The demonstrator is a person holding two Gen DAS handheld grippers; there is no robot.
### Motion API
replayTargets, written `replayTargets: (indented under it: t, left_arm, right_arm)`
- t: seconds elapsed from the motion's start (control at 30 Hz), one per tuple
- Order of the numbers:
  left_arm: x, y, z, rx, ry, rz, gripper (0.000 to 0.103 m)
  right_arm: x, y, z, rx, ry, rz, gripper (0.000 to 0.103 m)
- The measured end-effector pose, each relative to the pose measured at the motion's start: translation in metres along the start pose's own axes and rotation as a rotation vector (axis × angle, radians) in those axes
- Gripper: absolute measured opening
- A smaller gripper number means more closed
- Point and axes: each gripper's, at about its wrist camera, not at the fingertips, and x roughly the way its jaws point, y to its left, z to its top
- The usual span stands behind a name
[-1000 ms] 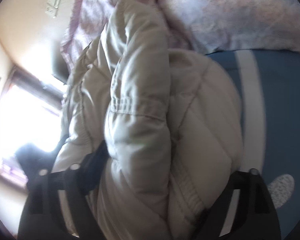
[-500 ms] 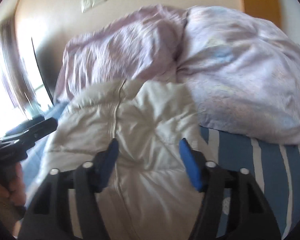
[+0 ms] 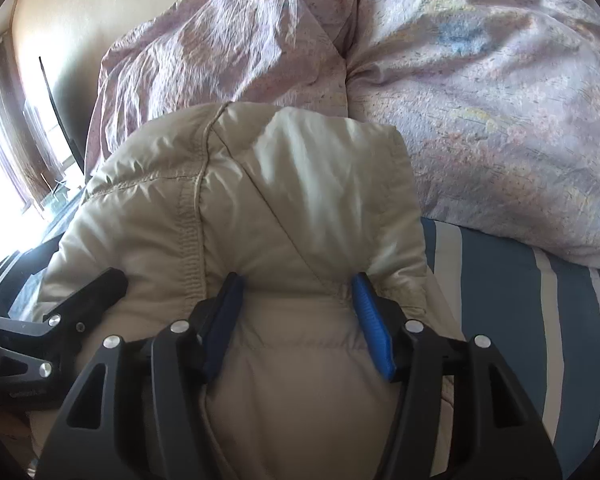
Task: Fold large clothes
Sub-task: 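Press the rolled puffer jacket bundle flat with both tools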
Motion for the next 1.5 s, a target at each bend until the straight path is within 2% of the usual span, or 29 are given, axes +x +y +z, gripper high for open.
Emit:
replayTargets:
  t: [0.5,0.63,0.77,0.83,0.93,1.2,1.3,1.4,1.47,1.5]
  left_arm:
    - [0.024,-0.009,-0.010,0.010,-0.019,0.048,0.102]
    - [0.020,-0.010,-0.006,0.019,-0.012,0.050,0.102]
    - [0.017,-0.007,-0.004,0.006,-0.007,0.040,0.102]
    - [0.017,-0.009,-0.005,0.015,-0.008,0.049,0.102]
    - [0.018,-0.012,-0.006,0.023,-0.011,0.070,0.102]
    - [0.025,-0.020,-0.009,0.047,-0.034,0.126,0.102]
    - [0.016,-0.016,-0.004,0.042,-0.022,0.101,0.102]
    - [-0.005,0.003,0.006,-0.017,-0.032,0.096,0.102]
    - [-0.009,0.013,0.015,-0.045,-0.030,0.091,0.102]
    - [-0.008,0.017,0.019,-0.053,-0.025,0.097,0.102]
  right_arm:
    - [0.023,-0.008,-0.009,0.023,-0.032,0.016,0.059]
    - [-0.002,-0.012,-0.008,0.056,-0.031,0.023,0.058]
    - [-0.026,-0.011,-0.019,0.005,-0.032,0.010,0.058]
    - [-0.021,-0.009,-0.025,-0.030,-0.010,-0.004,0.058]
    - [-0.008,-0.014,-0.026,-0.015,0.012,0.017,0.060]
    - [0.006,-0.020,-0.034,-0.002,-0.019,0.041,0.060]
    - [-0.009,-0.019,-0.025,0.034,0.001,0.040,0.059]
    - [-0.035,-0.025,-0.012,0.089,-0.085,0.085,0.059]
    - [-0.034,-0.028,0.002,0.124,-0.098,0.093,0.059]
    - [-0.025,-0.028,0.011,0.131,-0.080,0.067,0.060]
